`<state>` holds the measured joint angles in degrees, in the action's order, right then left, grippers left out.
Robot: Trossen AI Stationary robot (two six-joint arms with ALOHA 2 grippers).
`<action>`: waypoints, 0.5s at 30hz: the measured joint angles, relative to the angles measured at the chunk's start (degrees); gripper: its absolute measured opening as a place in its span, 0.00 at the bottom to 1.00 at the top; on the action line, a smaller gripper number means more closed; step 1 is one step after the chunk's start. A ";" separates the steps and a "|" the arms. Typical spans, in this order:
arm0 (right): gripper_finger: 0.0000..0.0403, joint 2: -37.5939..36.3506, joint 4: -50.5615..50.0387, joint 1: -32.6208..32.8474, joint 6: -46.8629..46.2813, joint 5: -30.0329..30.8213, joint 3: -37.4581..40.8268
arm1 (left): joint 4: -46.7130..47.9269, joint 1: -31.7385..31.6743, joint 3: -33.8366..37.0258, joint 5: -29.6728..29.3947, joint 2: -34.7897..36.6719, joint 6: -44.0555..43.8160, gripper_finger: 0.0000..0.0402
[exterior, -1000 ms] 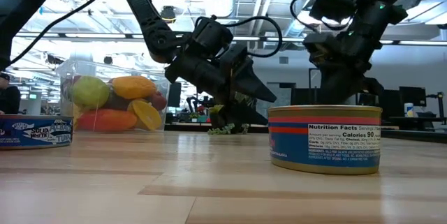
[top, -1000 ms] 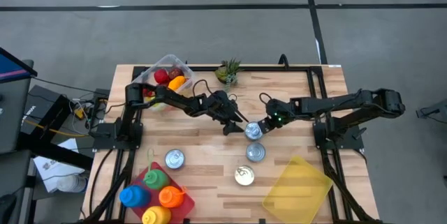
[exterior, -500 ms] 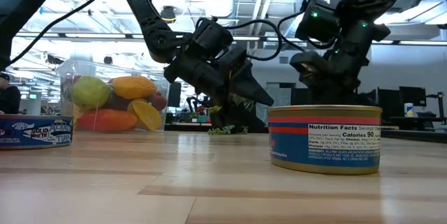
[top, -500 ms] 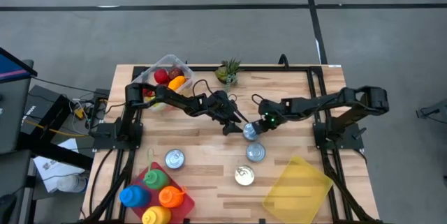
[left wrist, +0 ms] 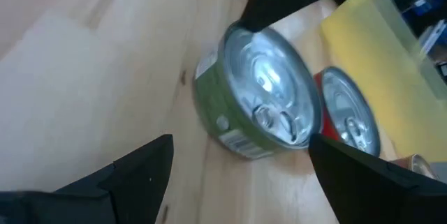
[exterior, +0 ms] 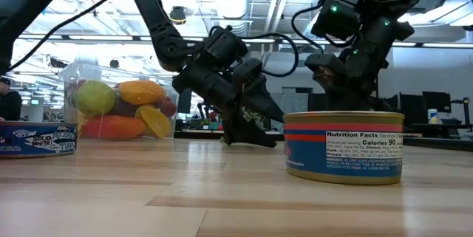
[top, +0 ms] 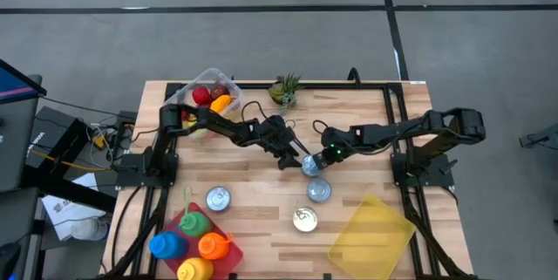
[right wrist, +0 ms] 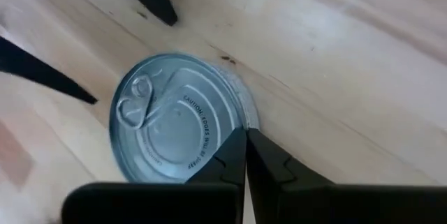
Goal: Pick & Place Food Item
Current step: Put the green tuna can into the yellow bin
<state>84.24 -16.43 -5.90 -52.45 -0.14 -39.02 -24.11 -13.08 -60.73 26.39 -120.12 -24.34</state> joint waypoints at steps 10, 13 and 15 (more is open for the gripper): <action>0.00 -0.40 0.13 1.90 3.60 3.35 -3.04 | -2.69 -0.02 -0.02 1.19 -0.60 -0.62 0.82; 0.00 -0.40 0.00 2.96 4.84 4.37 -3.67 | -2.76 -0.02 -0.02 1.31 -0.61 -0.33 0.82; 0.00 -0.40 0.06 3.71 5.45 5.61 -4.11 | -3.05 -0.02 -0.02 1.38 -0.61 0.48 0.82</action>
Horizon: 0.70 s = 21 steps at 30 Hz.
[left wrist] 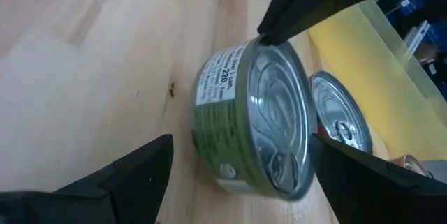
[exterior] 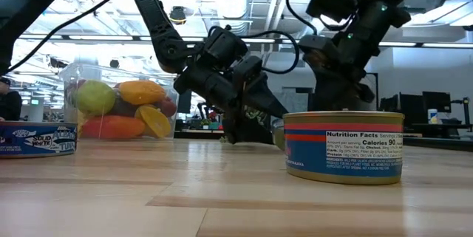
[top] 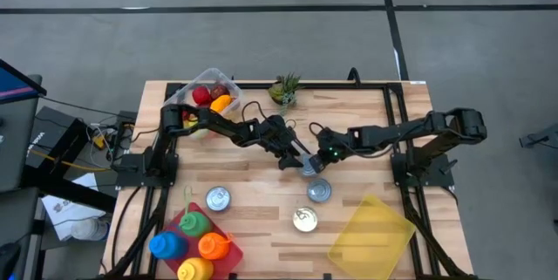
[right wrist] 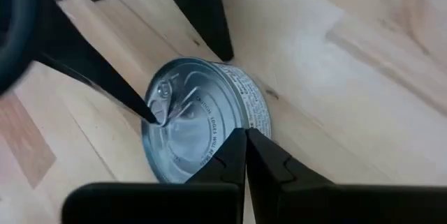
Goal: Pick & Place Food Item
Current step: Put the green tuna can into the yellow bin
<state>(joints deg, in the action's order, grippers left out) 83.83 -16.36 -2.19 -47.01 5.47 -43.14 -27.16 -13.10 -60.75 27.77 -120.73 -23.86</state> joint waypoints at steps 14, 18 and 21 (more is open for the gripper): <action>0.00 -0.30 2.09 3.10 1.08 1.67 -0.87 | -10.02 1.09 -4.46 9.42 -5.71 -2.48 0.42; 0.00 -2.17 2.36 3.12 1.15 2.60 -1.52 | -4.25 0.33 -4.40 9.96 -2.33 1.23 0.31; 0.00 -3.48 -0.06 2.93 3.57 4.66 -3.33 | 0.41 0.52 -4.40 12.86 -0.40 4.70 0.31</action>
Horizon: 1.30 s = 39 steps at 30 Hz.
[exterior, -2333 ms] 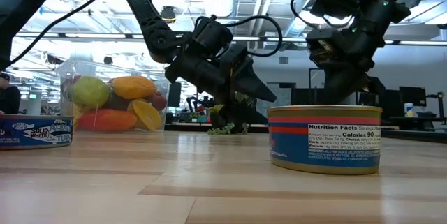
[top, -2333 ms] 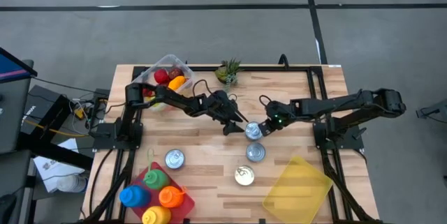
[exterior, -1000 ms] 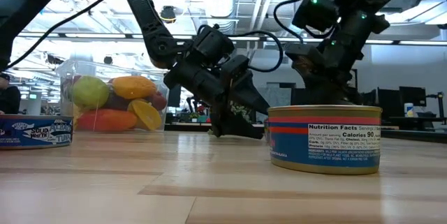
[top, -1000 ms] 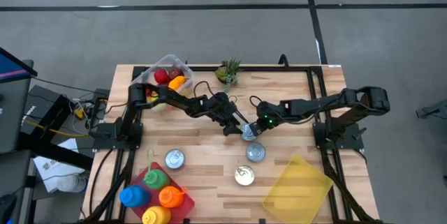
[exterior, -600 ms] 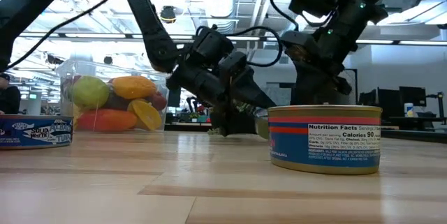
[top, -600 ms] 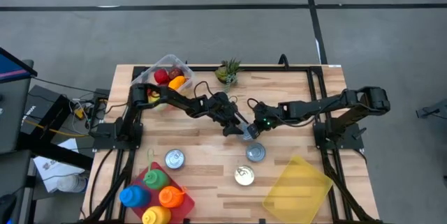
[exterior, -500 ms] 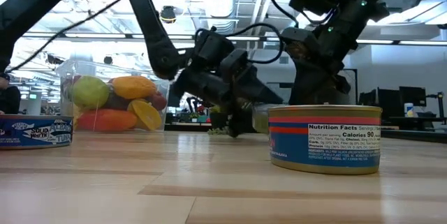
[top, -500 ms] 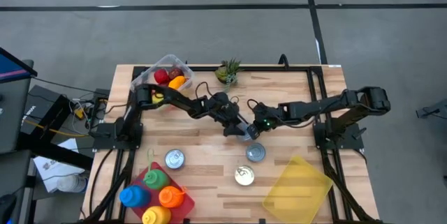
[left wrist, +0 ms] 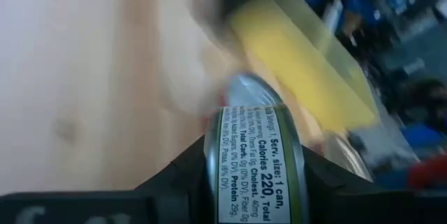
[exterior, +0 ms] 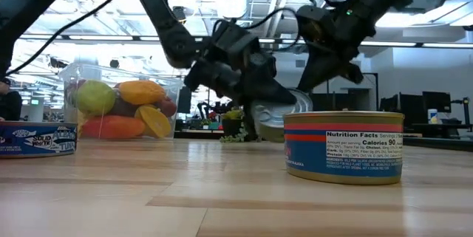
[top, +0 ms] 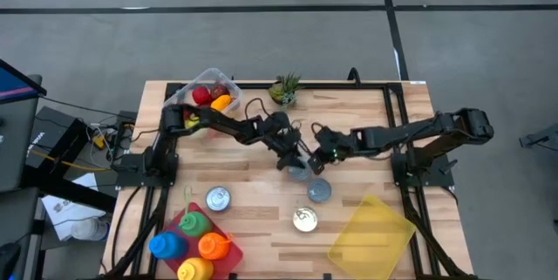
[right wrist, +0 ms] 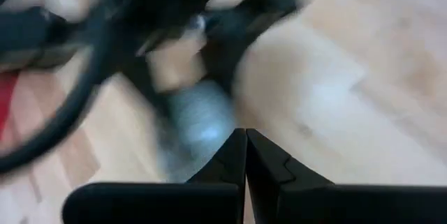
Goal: Pick & Place Food Item
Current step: Put the green tuna can into the yellow bin
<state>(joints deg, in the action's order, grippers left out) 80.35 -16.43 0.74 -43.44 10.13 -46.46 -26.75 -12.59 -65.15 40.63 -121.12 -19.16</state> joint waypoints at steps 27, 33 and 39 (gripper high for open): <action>0.64 -14.59 -26.16 38.19 -12.42 29.67 -17.53 | -10.21 22.68 -0.02 -47.69 29.95 -0.22 0.31; 0.64 -12.28 -18.30 40.65 -4.73 30.34 -17.54 | -19.54 29.24 -0.02 -56.54 24.13 -0.77 0.31; 0.64 -11.62 -14.53 40.80 -1.29 29.84 -17.54 | -29.57 32.78 -0.01 -59.11 18.01 -0.77 0.31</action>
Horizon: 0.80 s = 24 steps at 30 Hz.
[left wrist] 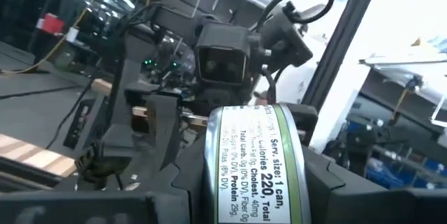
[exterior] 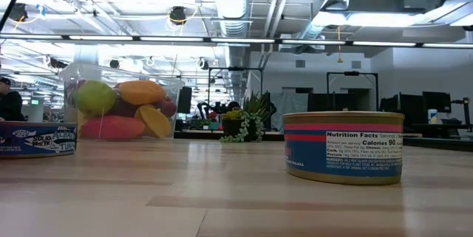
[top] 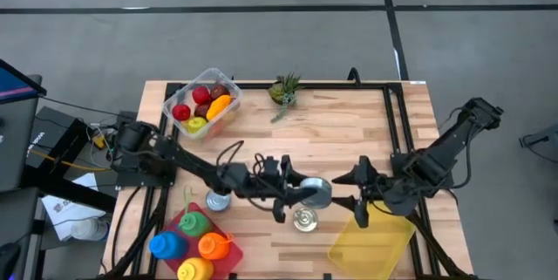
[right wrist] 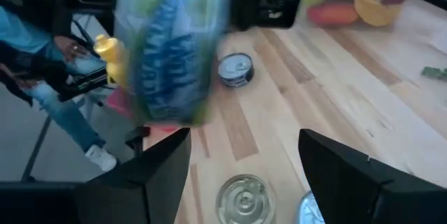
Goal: Pick & Place Food Item
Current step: Put the green tuna can into the yellow bin
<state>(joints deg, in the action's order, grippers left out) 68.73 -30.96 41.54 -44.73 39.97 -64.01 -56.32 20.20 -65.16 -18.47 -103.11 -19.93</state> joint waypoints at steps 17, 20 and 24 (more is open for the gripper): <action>0.69 -0.26 6.58 -0.19 6.36 -9.25 -0.03 | -1.78 1.22 -0.03 -4.70 -1.38 3.44 0.31; 0.70 0.00 7.77 -0.93 7.65 -10.00 0.00 | -1.63 1.36 0.02 -4.94 -1.38 3.21 0.31; 0.71 -0.02 7.60 -3.32 7.89 -10.09 0.00 | -1.34 1.36 0.02 -4.67 -1.40 3.41 0.31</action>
<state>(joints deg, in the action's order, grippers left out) 68.71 -23.36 38.22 -36.85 29.88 -64.01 -57.66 21.56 -65.14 -23.14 -104.51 -16.52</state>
